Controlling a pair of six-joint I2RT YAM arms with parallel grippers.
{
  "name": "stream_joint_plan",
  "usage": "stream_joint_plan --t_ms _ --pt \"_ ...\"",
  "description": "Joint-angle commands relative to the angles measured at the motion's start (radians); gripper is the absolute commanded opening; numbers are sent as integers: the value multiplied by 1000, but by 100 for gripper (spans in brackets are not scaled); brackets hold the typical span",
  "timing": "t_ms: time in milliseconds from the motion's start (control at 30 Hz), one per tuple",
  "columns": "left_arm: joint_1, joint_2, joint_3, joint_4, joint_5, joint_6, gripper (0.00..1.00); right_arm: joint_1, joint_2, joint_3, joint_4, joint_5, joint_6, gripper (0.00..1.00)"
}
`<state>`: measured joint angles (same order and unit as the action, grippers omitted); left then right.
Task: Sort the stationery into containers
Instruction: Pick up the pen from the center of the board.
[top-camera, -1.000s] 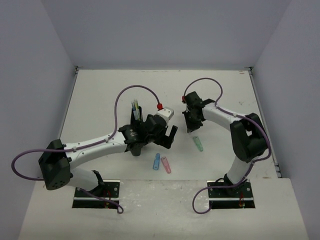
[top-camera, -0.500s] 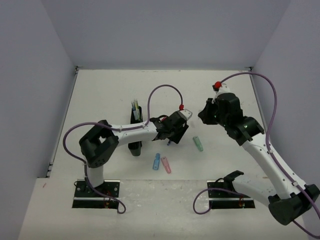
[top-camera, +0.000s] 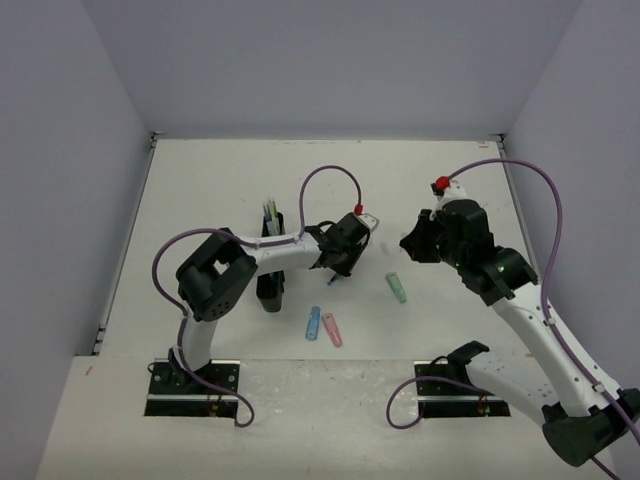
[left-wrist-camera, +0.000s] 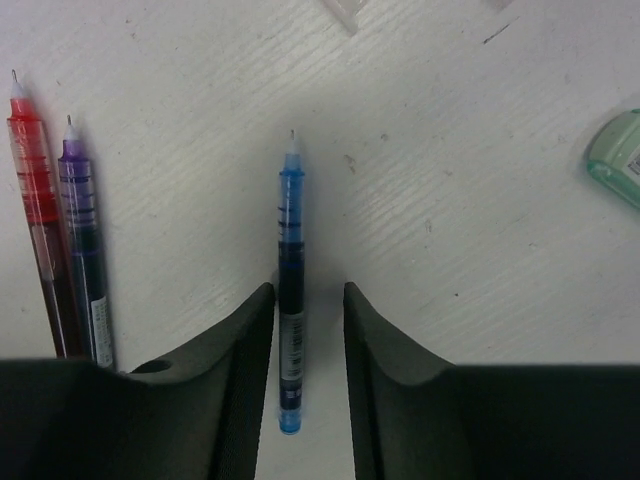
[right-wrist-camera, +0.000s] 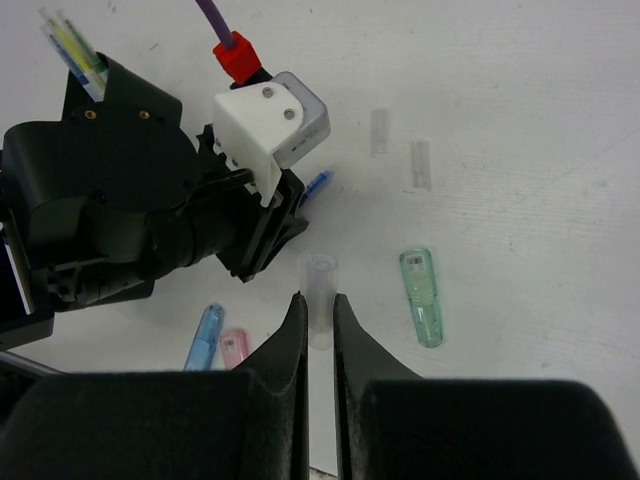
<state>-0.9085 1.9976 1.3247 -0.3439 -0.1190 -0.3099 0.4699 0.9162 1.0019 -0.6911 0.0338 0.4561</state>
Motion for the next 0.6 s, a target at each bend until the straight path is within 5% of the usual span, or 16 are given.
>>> stream_joint_plan --t_ms 0,67,167,367,500,567 --pt "-6 68 7 -21 49 3 19 -5 -17 14 -11 -19 7 0" --pt "-6 80 3 -34 40 -9 6 -4 -19 12 -4 -29 5 0" --pt "-6 92 3 -65 10 -20 0 -4 -22 15 -1 -55 6 0" --pt "-9 22 -32 -56 -6 -39 0 -4 -81 -34 117 -146 40 0" --pt "-9 -181 -122 89 55 -78 0 -4 -185 -148 301 -264 120 0" --pt "-9 -343 -292 363 156 -127 0 -3 -310 -285 608 -419 181 0"
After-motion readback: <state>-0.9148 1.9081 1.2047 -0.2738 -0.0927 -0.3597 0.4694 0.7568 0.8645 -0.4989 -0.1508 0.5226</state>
